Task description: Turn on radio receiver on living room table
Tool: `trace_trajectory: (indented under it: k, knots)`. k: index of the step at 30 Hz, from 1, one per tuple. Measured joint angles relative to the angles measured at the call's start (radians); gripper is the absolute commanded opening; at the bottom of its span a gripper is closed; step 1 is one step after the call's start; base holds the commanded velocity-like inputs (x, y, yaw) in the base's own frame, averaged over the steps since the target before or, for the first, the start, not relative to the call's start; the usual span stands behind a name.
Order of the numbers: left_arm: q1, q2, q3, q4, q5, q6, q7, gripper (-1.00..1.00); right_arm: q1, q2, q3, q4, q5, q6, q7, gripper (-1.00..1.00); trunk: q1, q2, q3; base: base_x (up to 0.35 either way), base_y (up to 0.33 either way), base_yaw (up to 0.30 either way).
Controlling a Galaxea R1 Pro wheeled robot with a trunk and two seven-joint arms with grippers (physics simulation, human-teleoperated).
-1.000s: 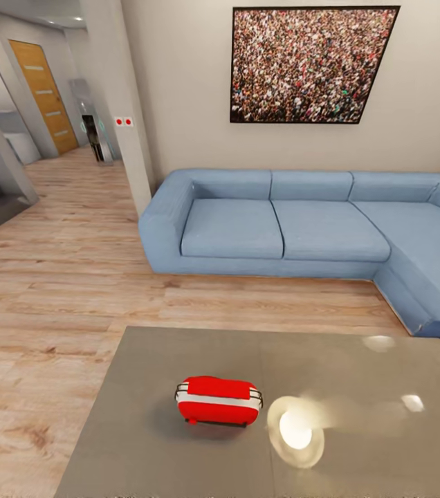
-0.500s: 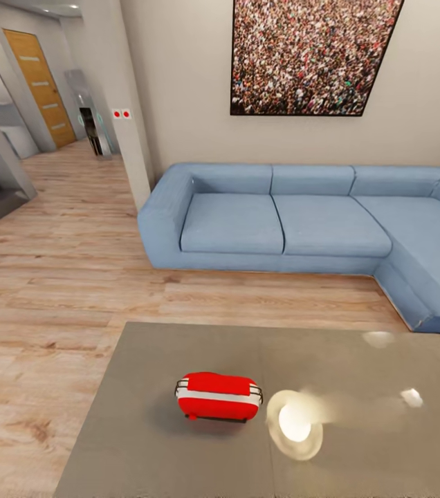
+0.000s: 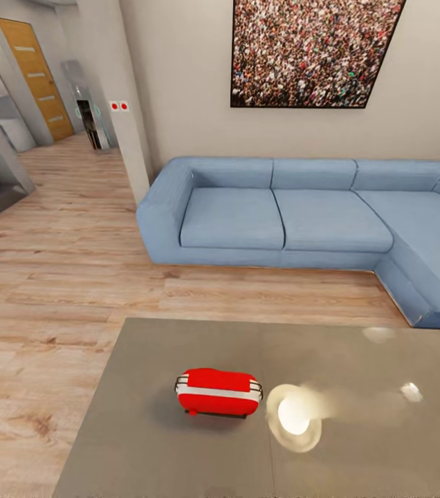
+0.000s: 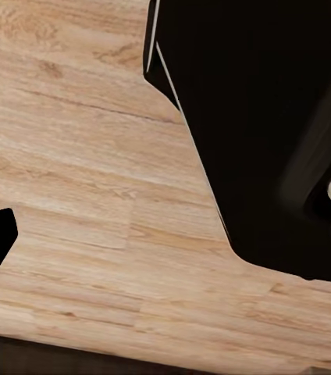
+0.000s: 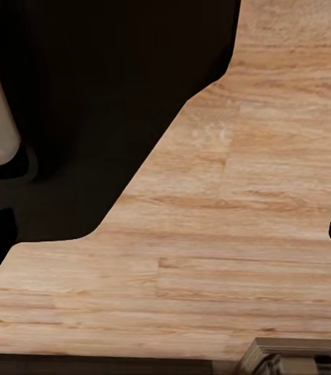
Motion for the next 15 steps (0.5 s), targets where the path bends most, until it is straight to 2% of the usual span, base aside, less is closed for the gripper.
trace_trajectory:
  k: [15]
  knots:
    - [0.0, 0.0, 0.0, 0.0, 0.0, 0.0, 0.0, 1.0, 0.0, 0.0, 0.0, 0.0, 0.0, 0.0, 0.0, 1.0, 0.0, 0.0, -0.024, 0.0, 0.0, 0.0]
